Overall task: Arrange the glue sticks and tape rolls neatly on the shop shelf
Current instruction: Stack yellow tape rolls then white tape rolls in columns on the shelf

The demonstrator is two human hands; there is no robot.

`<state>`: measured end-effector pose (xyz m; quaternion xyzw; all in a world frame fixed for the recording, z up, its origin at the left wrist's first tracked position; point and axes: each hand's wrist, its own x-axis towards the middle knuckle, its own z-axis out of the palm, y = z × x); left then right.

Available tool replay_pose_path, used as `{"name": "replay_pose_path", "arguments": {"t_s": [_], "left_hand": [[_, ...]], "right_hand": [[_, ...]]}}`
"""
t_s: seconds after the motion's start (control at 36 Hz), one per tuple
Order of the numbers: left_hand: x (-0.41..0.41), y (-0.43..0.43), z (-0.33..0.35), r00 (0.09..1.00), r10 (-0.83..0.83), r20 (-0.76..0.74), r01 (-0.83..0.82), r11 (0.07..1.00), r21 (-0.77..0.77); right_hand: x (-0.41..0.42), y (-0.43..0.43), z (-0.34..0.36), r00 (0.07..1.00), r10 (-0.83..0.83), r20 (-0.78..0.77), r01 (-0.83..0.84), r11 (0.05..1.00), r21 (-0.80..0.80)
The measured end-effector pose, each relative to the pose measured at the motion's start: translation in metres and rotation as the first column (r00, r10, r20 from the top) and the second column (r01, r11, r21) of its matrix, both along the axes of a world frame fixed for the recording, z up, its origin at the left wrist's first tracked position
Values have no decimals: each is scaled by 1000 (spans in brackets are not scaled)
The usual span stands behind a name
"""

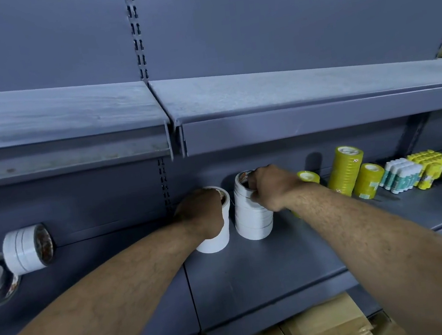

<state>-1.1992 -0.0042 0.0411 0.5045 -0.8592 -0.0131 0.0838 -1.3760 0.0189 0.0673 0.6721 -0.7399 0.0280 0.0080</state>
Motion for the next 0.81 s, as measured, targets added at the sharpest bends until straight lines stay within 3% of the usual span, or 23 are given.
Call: {"name": "replay_pose_path", "arguments": {"t_s": [0.81], "left_hand": [[2, -1, 4, 1000, 6, -12, -6, 999, 32]], "right_hand": [[11, 3, 6, 994, -24, -104, 28, 999, 35]]}}
